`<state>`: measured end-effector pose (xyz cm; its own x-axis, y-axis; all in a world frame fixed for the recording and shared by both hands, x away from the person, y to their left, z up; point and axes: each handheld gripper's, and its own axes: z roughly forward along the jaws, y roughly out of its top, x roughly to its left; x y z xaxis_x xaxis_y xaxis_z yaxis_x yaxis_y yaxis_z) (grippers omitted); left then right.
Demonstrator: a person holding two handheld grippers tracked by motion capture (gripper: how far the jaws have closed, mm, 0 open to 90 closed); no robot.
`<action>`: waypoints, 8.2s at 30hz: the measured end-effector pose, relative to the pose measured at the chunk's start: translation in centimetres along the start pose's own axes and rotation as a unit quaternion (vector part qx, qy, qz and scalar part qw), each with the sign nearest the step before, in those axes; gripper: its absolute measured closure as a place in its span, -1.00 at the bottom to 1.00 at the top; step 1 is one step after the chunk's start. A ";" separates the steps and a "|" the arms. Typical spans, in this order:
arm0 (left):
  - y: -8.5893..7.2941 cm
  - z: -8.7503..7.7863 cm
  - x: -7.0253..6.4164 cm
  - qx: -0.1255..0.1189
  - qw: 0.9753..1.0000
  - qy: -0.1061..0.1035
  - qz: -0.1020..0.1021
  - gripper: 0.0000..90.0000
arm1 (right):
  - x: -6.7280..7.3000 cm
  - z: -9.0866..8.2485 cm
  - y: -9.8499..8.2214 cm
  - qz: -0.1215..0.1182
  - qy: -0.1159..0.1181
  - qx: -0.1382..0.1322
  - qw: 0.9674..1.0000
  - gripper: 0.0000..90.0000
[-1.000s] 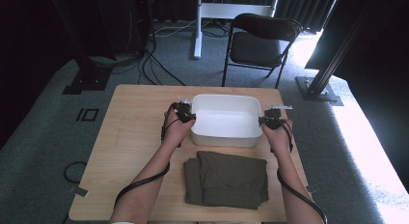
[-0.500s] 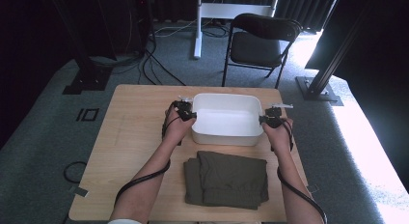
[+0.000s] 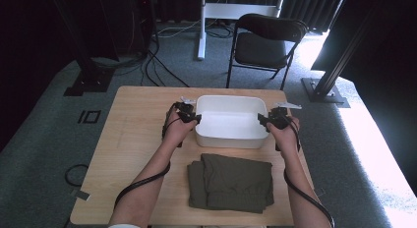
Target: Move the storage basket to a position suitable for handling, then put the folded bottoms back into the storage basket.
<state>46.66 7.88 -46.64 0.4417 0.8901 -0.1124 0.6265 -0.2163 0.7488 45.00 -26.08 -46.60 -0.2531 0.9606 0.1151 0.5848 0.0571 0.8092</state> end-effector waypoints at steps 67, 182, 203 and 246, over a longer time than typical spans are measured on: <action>-7.9 -8.5 -3.4 -0.065 0.985 -0.132 0.087 -0.66 | 2.8 -9.2 -6.7 -0.066 0.062 -0.056 0.994 -0.70; -7.2 -10.4 -7.1 -0.072 0.981 -0.171 0.049 0.84 | 5.8 -13.4 -6.0 -0.075 0.169 -0.017 0.983 0.79; -1.0 -10.6 -5.1 -0.113 0.979 -0.165 0.041 0.84 | 5.0 -11.8 0.9 -0.055 0.166 -0.047 0.983 0.79; 3.7 -0.9 -1.3 -0.063 0.991 -0.121 -0.005 0.84 | 2.3 -0.2 5.0 0.011 0.107 0.019 0.994 0.79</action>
<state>47.79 6.26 -43.16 0.5872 0.7658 -0.2624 0.5528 -0.1425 0.8210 47.21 -23.60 -42.17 -0.3950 0.8824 0.2557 0.6196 0.0504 0.7833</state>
